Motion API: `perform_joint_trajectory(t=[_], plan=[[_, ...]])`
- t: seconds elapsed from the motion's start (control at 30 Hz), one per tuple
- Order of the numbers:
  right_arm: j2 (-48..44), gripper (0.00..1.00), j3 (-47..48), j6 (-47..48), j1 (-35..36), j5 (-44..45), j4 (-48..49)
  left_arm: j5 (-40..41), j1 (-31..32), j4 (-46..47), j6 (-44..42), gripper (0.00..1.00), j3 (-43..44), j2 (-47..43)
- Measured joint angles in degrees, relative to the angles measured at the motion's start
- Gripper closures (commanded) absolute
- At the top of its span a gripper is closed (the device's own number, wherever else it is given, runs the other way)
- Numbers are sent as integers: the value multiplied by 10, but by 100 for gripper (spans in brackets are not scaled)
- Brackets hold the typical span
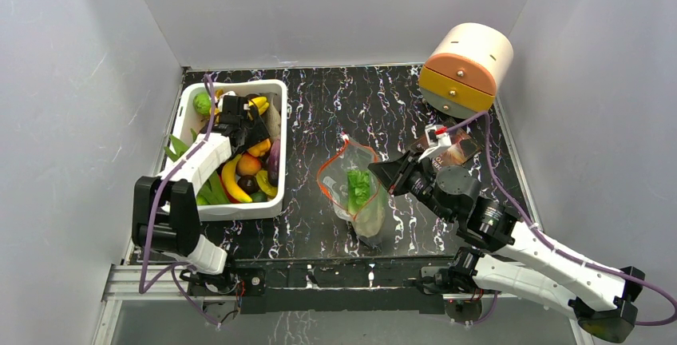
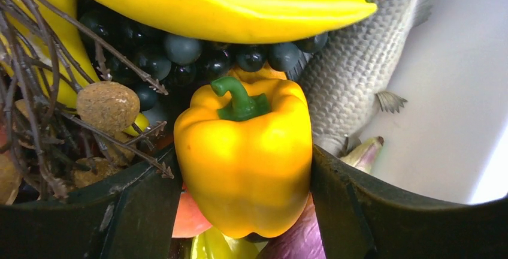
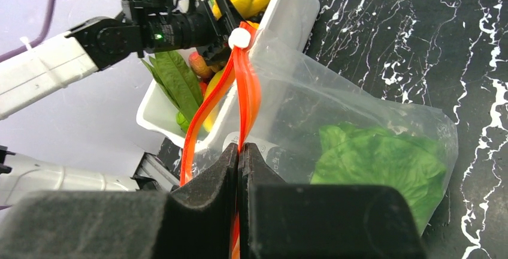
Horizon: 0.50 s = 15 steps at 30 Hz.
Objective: Place the food in the zip-top bag and seal the zipper
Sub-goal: Pick up the fake vegetable from the bin.
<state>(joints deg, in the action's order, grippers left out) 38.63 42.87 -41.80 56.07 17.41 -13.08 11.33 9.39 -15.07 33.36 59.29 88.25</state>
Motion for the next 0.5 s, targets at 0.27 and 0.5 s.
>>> perform_joint_trajectory(t=[0.27,0.5], plan=[[0,100,-14,-1,0,5,-1,-10,0,-6,-21,58,-10,-49],[1,100,-14,-3,0,23,-8,-49,0,-26,-34,61,-10,-94]])
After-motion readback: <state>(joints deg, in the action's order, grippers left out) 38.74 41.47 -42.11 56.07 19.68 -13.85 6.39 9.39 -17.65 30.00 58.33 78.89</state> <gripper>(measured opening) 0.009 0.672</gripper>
